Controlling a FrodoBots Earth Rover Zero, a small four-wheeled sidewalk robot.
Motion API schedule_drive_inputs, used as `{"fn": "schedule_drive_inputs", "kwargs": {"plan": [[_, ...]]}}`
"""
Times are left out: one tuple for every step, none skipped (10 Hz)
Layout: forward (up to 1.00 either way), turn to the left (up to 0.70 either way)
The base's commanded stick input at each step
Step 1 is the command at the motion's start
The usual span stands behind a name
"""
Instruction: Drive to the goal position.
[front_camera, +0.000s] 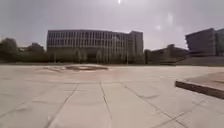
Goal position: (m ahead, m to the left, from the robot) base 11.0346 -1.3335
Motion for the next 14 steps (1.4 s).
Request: {"fn": "schedule_drive_inputs", "kwargs": {"plan": [[1.00, 0.00], [1.00, 0.00], [1.00, 0.00], [1.00, 0.00], [1.00, 0.00], [1.00, 0.00], [1.00, 0.00], [1.00, 0.00], [1.00, 0.00], [1.00, -0.14], [1.00, -0.34], [1.00, -0.37], [1.00, -0.36], [1.00, -0.18]]}}
